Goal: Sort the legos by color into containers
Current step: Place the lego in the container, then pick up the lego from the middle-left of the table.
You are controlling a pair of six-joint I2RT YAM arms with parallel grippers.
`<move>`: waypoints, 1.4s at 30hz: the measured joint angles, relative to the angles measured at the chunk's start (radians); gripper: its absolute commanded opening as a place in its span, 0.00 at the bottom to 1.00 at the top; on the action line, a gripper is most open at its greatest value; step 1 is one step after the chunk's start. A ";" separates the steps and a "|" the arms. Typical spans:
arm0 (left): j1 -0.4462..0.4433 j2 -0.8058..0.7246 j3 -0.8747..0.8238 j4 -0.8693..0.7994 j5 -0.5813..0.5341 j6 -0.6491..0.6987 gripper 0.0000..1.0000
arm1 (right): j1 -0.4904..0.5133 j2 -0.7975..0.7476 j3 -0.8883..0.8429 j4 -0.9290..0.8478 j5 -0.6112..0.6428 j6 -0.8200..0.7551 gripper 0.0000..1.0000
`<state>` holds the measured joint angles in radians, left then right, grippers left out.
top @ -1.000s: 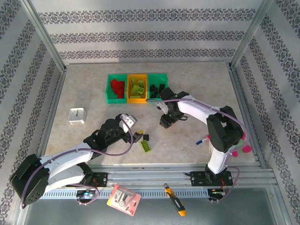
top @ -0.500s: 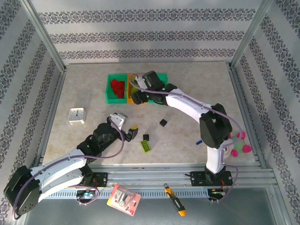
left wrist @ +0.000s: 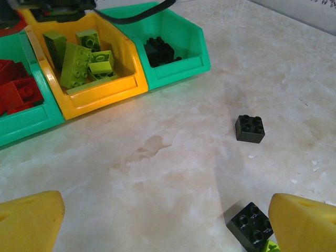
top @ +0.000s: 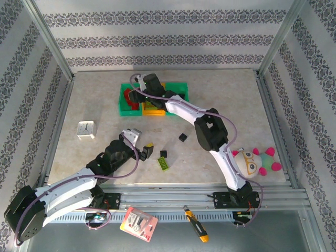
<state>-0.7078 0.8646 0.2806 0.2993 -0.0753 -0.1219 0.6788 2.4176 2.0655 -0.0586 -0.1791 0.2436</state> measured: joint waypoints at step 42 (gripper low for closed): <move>-0.163 0.441 0.076 -0.010 0.257 0.221 0.99 | -0.193 -0.941 -1.179 0.225 0.069 0.024 0.92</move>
<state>-0.8703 1.3052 0.3569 0.2890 0.1814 0.0994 0.4858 1.4765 0.8867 0.1665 -0.1097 0.2680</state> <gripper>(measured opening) 0.993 0.924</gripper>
